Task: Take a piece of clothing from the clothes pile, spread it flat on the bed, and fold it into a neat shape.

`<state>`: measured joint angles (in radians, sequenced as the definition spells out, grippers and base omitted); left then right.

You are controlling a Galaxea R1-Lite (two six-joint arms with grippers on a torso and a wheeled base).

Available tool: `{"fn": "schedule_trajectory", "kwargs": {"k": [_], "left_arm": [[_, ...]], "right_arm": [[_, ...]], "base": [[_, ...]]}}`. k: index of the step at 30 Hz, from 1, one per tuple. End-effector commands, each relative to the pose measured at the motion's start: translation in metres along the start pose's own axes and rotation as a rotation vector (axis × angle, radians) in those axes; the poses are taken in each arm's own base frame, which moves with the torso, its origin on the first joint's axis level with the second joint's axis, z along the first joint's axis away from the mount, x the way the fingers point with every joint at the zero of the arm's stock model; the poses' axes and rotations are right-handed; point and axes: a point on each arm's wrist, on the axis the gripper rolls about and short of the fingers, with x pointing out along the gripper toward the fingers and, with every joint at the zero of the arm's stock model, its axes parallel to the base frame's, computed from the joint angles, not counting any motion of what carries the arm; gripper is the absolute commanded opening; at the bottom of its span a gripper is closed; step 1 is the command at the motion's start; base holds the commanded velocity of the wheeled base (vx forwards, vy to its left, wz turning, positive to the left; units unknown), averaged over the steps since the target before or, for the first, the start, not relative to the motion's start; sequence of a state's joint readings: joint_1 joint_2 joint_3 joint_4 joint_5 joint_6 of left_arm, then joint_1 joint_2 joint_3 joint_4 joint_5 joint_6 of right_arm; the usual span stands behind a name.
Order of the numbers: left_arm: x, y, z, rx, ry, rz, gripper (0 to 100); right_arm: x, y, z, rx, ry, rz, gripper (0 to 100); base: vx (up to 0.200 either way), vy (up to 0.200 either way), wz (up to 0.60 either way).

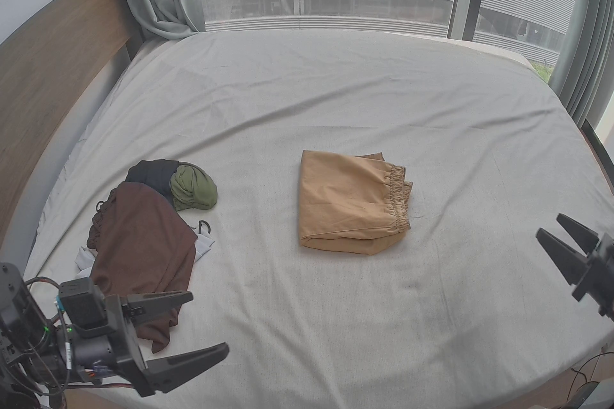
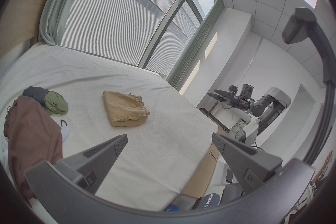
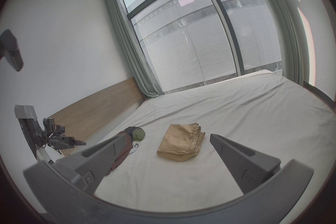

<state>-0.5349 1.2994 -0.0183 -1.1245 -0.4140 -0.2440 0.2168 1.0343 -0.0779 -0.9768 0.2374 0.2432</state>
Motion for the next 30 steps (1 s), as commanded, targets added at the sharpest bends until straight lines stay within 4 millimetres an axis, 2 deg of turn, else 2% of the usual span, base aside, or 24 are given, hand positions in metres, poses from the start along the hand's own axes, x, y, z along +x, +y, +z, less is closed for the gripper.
{"fn": "schedule_trajectory", "kwargs": {"k": [1,5,9,10,14,16,18,21,25,28,30], "left_arm": [[-0.071,-0.023,-0.004,0.054,-0.156,0.071,100],[-0.092,-0.029,-0.009,0.073,-0.232,0.155,100],[-0.107,-0.035,-0.019,0.090,-0.288,0.229,100],[-0.112,-0.037,-0.026,0.087,-0.289,0.249,100],[-0.122,-0.042,-0.047,0.080,-0.274,0.301,100],[-0.129,-0.045,-0.069,0.093,-0.256,0.385,100],[-0.130,-0.046,-0.081,0.110,-0.231,0.439,100],[-0.132,-0.043,-0.079,0.102,-0.267,0.615,100],[-0.132,-0.043,-0.080,0.100,-0.305,0.759,100],[-0.132,-0.044,-0.080,0.120,-0.310,0.782,100],[-0.132,-0.044,-0.080,0.130,-0.305,0.776,100]], "right_arm": [[-0.090,0.016,-0.021,-0.064,-0.182,-0.015,100],[-0.114,0.019,-0.038,-0.061,-0.171,-0.014,100],[-0.126,0.018,-0.057,-0.063,-0.145,-0.035,100],[-0.125,0.016,-0.065,-0.070,-0.109,-0.059,100],[-0.124,0.011,-0.068,-0.077,-0.106,-0.233,100],[-0.125,0.006,-0.079,-0.116,-0.005,-0.352,100],[-0.125,0.006,-0.077,-0.130,-0.019,-0.374,100],[-0.126,0.005,-0.076,-0.130,-0.037,-0.441,100],[-0.126,0.005,-0.076,-0.073,-0.062,-0.504,100],[-0.128,0.008,-0.078,-0.128,-0.095,-0.601,100],[-0.132,0.010,-0.083,-0.192,-0.098,-0.548,100]], "base": [[0.000,0.000,0.00],[0.000,0.000,0.00],[0.000,0.000,0.00],[0.000,0.000,0.00],[0.000,0.000,0.00],[0.000,0.000,0.00],[0.000,0.000,0.00],[0.000,0.000,0.00],[0.000,0.000,0.00],[0.000,0.000,0.00],[0.000,0.000,0.00]]}}
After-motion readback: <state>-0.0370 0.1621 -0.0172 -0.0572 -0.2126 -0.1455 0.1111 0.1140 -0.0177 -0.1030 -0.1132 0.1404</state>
